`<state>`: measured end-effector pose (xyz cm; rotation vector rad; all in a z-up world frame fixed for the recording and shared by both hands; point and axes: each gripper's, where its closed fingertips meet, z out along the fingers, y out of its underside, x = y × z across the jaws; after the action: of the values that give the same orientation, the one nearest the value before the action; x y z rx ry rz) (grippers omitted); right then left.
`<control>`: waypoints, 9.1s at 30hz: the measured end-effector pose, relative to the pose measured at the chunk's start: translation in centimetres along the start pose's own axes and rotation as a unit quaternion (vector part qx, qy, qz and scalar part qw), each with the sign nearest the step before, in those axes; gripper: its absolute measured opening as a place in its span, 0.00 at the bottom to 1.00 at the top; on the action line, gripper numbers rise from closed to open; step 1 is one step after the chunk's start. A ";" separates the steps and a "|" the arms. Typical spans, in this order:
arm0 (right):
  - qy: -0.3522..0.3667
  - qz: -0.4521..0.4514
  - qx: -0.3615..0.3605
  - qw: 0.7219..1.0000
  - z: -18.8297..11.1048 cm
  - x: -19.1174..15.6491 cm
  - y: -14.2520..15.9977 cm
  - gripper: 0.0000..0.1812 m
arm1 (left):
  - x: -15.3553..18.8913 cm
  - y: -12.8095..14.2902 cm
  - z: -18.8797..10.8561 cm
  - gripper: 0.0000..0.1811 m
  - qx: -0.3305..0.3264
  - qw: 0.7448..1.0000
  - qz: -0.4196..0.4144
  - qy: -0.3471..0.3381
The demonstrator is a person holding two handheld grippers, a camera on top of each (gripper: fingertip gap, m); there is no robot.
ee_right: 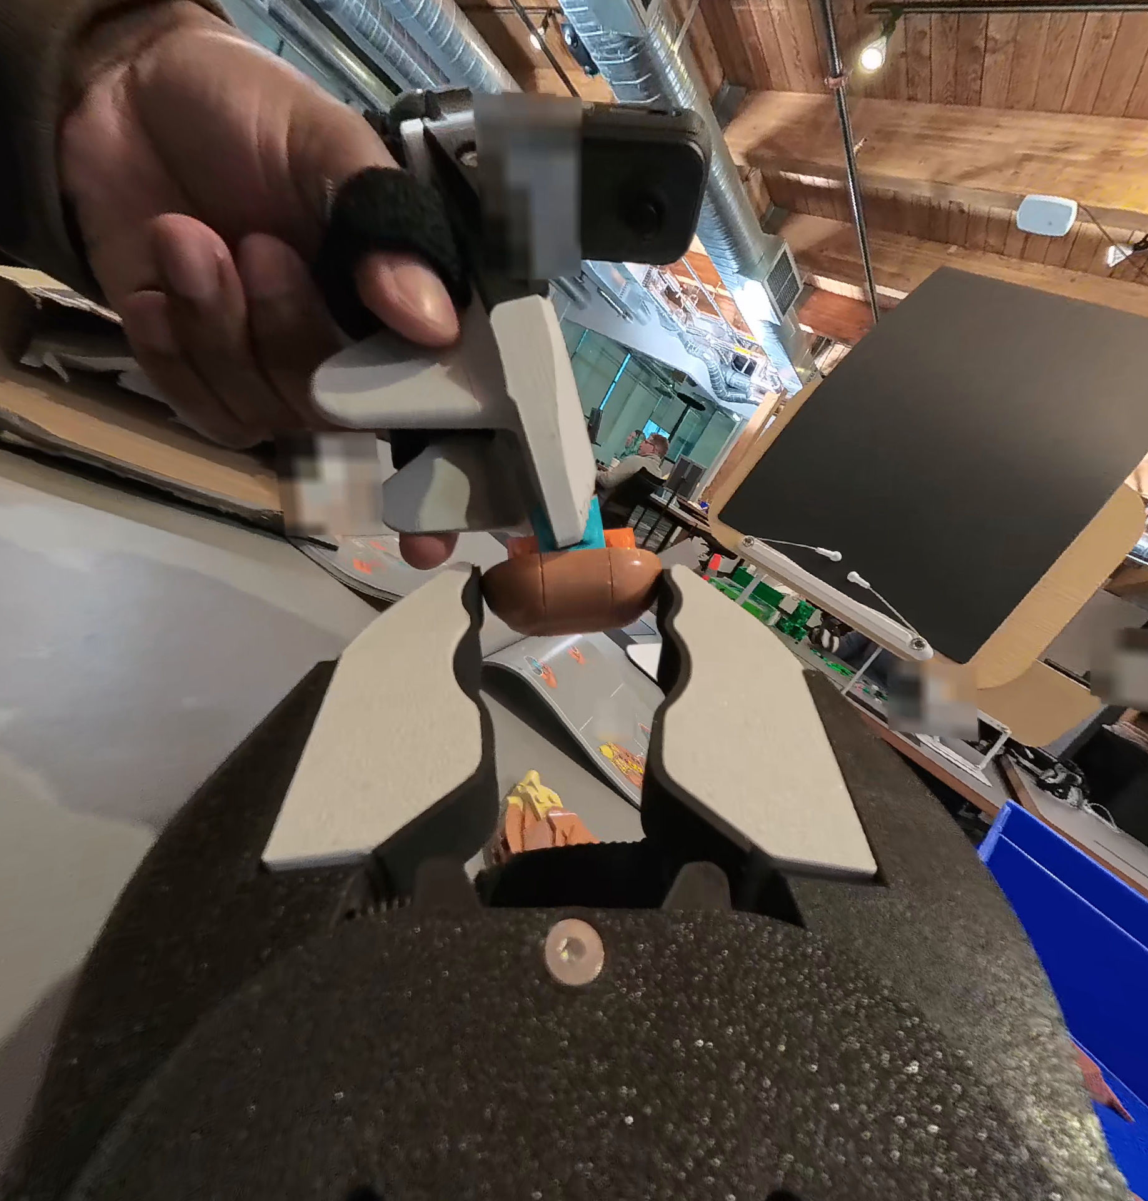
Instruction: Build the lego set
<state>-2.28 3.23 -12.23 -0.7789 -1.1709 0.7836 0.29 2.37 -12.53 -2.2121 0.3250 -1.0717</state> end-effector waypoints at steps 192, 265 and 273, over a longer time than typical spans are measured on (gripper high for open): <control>-0.188 0.227 -0.329 0.897 -8.1 -5.0 7.1 0.00 | -5.3 10.0 1.3 0.21 0.093 0.960 0.190 -0.182; -0.246 0.203 -0.335 0.887 -5.4 1.7 12.7 0.16 | -8.8 6.5 0.7 0.22 0.034 0.946 0.296 -0.130; -0.256 0.205 -0.343 0.880 -5.7 1.1 13.2 0.16 | -9.2 6.9 0.9 0.22 0.024 0.948 0.291 -0.130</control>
<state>1.91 10.25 -24.10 -1.5046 -1.8395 0.9625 -4.47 1.88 -23.00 -1.9869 0.7638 -0.4582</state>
